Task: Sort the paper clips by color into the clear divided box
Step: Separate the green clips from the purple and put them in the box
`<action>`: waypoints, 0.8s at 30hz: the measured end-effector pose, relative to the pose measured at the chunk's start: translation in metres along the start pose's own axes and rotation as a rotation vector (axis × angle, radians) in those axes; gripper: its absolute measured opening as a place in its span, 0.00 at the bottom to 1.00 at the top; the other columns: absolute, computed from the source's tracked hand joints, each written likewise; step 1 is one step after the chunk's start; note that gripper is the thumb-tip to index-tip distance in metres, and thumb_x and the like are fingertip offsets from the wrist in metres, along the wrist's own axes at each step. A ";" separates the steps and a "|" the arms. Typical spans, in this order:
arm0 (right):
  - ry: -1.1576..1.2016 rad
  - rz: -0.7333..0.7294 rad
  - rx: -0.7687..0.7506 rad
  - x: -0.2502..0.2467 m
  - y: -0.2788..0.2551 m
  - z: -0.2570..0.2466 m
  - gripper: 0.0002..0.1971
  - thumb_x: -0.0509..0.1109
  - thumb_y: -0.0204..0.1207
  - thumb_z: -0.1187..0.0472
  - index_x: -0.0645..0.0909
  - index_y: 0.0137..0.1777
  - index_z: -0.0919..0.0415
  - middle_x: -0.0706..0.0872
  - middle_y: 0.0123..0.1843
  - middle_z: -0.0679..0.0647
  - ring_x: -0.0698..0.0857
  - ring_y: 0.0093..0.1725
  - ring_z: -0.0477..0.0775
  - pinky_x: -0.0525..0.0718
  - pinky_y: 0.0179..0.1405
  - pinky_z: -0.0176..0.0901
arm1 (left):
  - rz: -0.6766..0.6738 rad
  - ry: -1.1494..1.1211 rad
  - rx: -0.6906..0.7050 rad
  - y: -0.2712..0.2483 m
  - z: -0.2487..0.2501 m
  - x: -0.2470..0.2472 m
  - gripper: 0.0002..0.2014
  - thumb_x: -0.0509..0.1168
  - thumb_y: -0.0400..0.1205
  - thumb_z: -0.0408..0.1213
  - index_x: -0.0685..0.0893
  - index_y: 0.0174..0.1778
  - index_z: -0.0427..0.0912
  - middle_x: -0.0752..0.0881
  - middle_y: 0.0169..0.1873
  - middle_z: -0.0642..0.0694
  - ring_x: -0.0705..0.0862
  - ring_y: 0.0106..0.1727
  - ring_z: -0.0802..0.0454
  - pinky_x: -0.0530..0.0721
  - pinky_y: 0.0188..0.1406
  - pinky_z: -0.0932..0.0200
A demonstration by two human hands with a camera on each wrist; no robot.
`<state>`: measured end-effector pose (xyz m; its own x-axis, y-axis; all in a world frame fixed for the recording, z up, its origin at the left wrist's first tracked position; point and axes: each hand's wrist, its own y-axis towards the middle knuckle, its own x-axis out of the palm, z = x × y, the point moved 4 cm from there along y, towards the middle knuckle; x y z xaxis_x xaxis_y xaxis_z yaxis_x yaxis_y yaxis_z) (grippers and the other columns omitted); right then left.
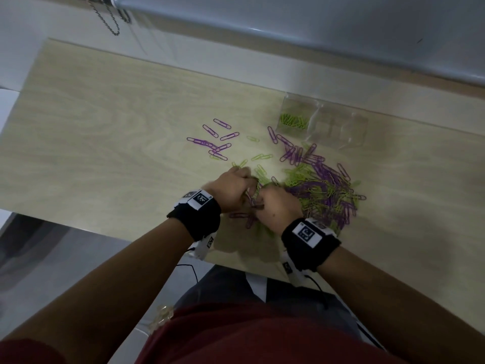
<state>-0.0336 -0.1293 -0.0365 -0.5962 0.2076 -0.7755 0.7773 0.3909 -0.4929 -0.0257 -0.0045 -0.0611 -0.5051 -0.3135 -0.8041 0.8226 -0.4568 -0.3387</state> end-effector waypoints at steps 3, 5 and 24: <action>0.040 0.022 0.037 0.008 0.004 0.000 0.02 0.68 0.73 0.58 0.81 0.42 0.55 0.84 0.49 0.54 0.85 0.48 0.62 0.83 0.43 0.49 | -0.039 0.011 -0.066 0.003 -0.002 -0.007 0.08 0.66 0.68 0.34 0.78 0.42 0.46 0.74 0.48 0.44 0.69 0.49 0.46 0.71 0.41 0.53; 0.199 0.025 0.080 0.007 0.007 0.009 0.05 0.69 0.71 0.62 0.81 0.36 0.53 0.83 0.37 0.49 0.85 0.41 0.58 0.82 0.39 0.45 | -0.067 -0.023 -0.070 0.005 -0.003 -0.009 0.08 0.65 0.67 0.35 0.74 0.38 0.49 0.74 0.45 0.47 0.70 0.49 0.47 0.74 0.44 0.51; 0.799 0.313 0.214 -0.094 0.067 0.045 0.04 0.71 0.72 0.70 0.82 0.42 0.61 0.88 0.38 0.59 0.86 0.34 0.54 0.85 0.32 0.42 | 0.341 -0.145 0.029 -0.031 -0.006 -0.034 0.03 0.72 0.72 0.37 0.86 0.37 0.42 0.82 0.39 0.46 0.77 0.42 0.52 0.79 0.42 0.55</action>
<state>0.0835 -0.1633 -0.0144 -0.2493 0.8729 -0.4193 0.9017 0.0513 -0.4293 -0.0322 0.0258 -0.0261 -0.2366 -0.5653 -0.7902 0.9433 -0.3285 -0.0474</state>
